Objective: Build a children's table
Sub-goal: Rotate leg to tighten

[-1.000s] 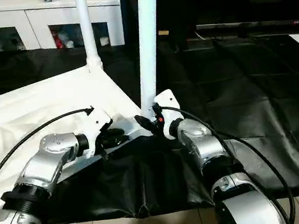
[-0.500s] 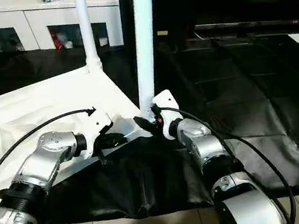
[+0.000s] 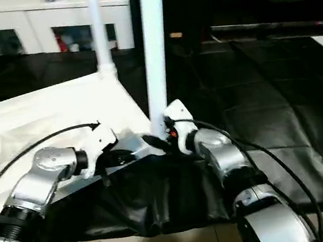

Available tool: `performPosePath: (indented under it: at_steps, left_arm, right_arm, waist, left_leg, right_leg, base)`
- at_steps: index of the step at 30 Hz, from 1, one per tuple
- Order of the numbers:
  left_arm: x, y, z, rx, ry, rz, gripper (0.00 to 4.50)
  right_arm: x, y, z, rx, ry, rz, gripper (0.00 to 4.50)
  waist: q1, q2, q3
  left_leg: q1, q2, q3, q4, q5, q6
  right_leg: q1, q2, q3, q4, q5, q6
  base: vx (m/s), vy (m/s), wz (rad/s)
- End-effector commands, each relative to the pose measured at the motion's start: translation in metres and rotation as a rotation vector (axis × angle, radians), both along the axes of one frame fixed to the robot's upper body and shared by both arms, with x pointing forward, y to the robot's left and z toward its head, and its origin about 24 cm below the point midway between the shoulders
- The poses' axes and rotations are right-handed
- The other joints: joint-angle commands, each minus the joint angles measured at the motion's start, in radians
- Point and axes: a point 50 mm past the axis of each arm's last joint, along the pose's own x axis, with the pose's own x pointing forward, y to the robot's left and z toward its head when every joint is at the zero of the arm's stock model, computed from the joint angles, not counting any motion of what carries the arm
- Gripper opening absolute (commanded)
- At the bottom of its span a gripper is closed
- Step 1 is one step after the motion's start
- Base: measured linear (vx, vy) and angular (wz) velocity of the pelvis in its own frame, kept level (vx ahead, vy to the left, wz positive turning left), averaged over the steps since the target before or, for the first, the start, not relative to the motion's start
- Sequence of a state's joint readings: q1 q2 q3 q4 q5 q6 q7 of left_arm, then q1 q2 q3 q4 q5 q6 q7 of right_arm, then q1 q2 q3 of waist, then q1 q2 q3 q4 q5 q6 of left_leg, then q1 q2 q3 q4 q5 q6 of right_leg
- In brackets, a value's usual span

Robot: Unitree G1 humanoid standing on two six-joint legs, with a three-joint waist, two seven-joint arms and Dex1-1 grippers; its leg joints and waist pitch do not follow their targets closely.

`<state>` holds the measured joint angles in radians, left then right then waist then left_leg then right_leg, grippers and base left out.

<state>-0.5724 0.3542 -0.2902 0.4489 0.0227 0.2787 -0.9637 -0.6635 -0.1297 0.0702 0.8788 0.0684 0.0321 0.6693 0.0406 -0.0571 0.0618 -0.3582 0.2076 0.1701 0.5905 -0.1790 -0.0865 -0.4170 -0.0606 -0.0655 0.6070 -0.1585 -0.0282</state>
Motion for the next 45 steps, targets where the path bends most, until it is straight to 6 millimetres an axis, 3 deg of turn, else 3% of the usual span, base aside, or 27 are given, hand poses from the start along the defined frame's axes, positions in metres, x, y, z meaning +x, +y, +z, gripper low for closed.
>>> performPosePath:
  at_steps: [1,3,7,8,10,12,13,14,17,21,22,32,33,38,41,45]
  left_arm:
    - [0.001,-0.016,0.000,-0.008,-0.018,0.019,0.00]
    - [0.002,-0.019,0.000,-0.008,-0.020,0.035,0.00]
    - [0.000,-0.026,0.001,-0.024,-0.015,0.011,0.00]
    - [0.000,-0.027,0.001,-0.027,-0.015,0.005,0.00]
    - [-0.002,-0.023,0.001,-0.021,-0.012,-0.005,0.00]
    - [-0.003,-0.021,0.000,-0.015,-0.010,-0.006,0.00]
    - [-0.003,-0.019,0.000,-0.009,-0.009,-0.004,0.00]
    - [-0.003,-0.018,-0.001,-0.005,-0.008,0.000,0.00]
    - [-0.003,-0.015,-0.001,0.000,-0.005,0.007,0.00]
    - [-0.003,-0.014,-0.002,0.003,-0.002,0.009,0.00]
    - [-0.003,-0.014,-0.002,0.005,0.001,0.008,0.00]
    - [0.000,-0.012,-0.004,0.004,-0.001,0.060,0.00]
    - [0.002,-0.014,-0.004,0.008,-0.014,0.082,0.00]
    - [0.014,-0.029,-0.002,-0.006,-0.061,0.204,0.00]
    - [0.022,-0.059,0.004,-0.051,-0.122,0.277,0.00]
    - [0.018,-0.073,0.005,-0.071,-0.119,0.218,0.00]
  right_arm:
    - [-0.003,-0.004,-0.013,-0.026,0.052,-0.065,4.19]
    - [-0.004,-0.002,-0.014,-0.027,0.052,-0.074,4.43]
    - [-0.005,0.002,-0.016,-0.039,0.048,-0.094,4.43]
    - [-0.005,0.002,-0.015,-0.026,0.045,-0.098,4.43]
    - [-0.004,0.002,-0.011,0.003,0.030,-0.092,4.43]
    - [-0.004,0.001,-0.008,0.022,0.020,-0.089,4.43]
    - [-0.004,-0.001,-0.006,0.036,0.011,-0.091,4.28]
    - [-0.003,-0.002,-0.005,0.043,0.006,-0.098,4.18]
    - [-0.004,-0.005,-0.006,0.046,0.005,-0.109,4.06]
    - [-0.005,-0.004,-0.008,0.043,0.010,-0.107,3.66]
    - [-0.005,-0.004,-0.008,0.047,0.011,-0.108,3.60]
    - [-0.006,-0.003,-0.011,0.029,0.018,-0.154,2.82]
    - [-0.005,-0.002,-0.013,0.025,0.021,-0.187,2.77]
    - [-0.001,0.007,-0.016,0.028,0.037,-0.328,2.75]
    - [0.001,0.029,-0.016,0.058,0.075,-0.420,2.75]
    - [0.001,0.042,-0.009,0.077,0.020,-0.316,2.75]
  waist:
    - [-0.002,0.013,-0.065]
    - [-0.002,0.011,-0.065]
    - [-0.003,0.011,-0.067]
    - [-0.001,0.028,-0.066]
    - [-0.004,0.018,-0.068]
    - [-0.003,0.019,-0.068]
    - [-0.001,0.033,-0.068]
    - [-0.004,0.025,-0.069]
    - [-0.003,0.028,-0.071]
    - [-0.004,0.031,-0.069]
    - [-0.005,0.037,-0.069]
    - [-0.007,0.026,-0.068]
    - [-0.008,0.021,-0.066]
    - [-0.007,0.021,-0.063]
    - [-0.006,0.021,-0.064]
    - [-0.002,0.018,-0.070]
  left_leg:
    - [0.011,0.023,0.001,-0.072,-0.269,-0.003]
    - [0.008,0.022,0.000,-0.072,-0.276,-0.004]
    - [0.005,0.021,-0.001,-0.072,-0.265,0.000]
    - [0.007,0.021,-0.003,-0.073,-0.272,-0.004]
    - [0.006,0.021,-0.001,-0.072,-0.274,-0.001]
    - [0.005,0.022,-0.002,-0.073,-0.264,0.002]
    - [0.007,0.022,-0.003,-0.073,-0.265,0.000]
    - [0.006,0.022,-0.001,-0.073,-0.267,0.003]
    - [0.003,0.020,0.000,-0.071,-0.244,0.007]
    - [0.005,0.021,-0.001,-0.073,-0.261,0.002]
    - [0.006,0.021,-0.001,-0.072,-0.267,-0.002]
    - [0.004,0.020,-0.002,-0.072,-0.266,0.001]
    - [0.004,0.021,0.000,-0.073,-0.265,0.001]
    - [0.017,0.018,0.000,-0.071,-0.318,-0.013]
    - [0.018,0.016,-0.001,-0.071,-0.327,-0.016]
    - [0.001,0.015,0.000,-0.071,-0.270,0.005]
  right_leg:
    - [0.049,-0.069,0.048,-0.080,-0.332,-0.188]
    - [0.050,-0.071,0.048,-0.082,-0.364,-0.176]
    - [0.051,-0.070,0.048,-0.082,-0.356,-0.167]
    - [0.049,-0.070,0.048,-0.081,-0.351,-0.170]
    - [0.051,-0.068,0.048,-0.081,-0.330,-0.176]
    - [0.053,-0.068,0.048,-0.079,-0.311,-0.180]
    - [0.052,-0.068,0.048,-0.078,-0.302,-0.183]
    - [0.053,-0.066,0.048,-0.078,-0.287,-0.187]
    - [0.056,-0.066,0.048,-0.074,-0.249,-0.201]
    - [0.055,-0.066,0.047,-0.077,-0.274,-0.200]
    - [0.055,-0.066,0.047,-0.077,-0.280,-0.199]
    - [0.055,-0.068,0.047,-0.079,-0.309,-0.189]
    - [0.052,-0.067,0.047,-0.081,-0.322,-0.186]
    - [0.039,-0.067,0.046,-0.095,-0.433,-0.148]
    - [0.036,-0.066,0.045,-0.098,-0.444,-0.128]
    - [0.050,-0.068,0.046,-0.087,-0.346,-0.132]
  base:
    - [0.000,0.000,0.00]
    - [0.000,0.000,0.00]
    - [0.000,0.000,0.00]
    - [0.000,0.000,0.00]
    - [0.000,0.000,0.00]
    - [0.000,0.000,0.00]
    - [0.000,0.000,0.00]
    - [0.000,0.000,0.00]
    - [0.000,0.000,0.00]
    - [0.000,0.000,0.00]
    - [0.000,0.000,0.00]
    - [0.000,0.000,0.00]
    - [0.000,0.000,0.00]
    - [0.000,0.000,0.00]
    - [0.000,0.000,0.00]
    - [0.000,0.000,0.00]
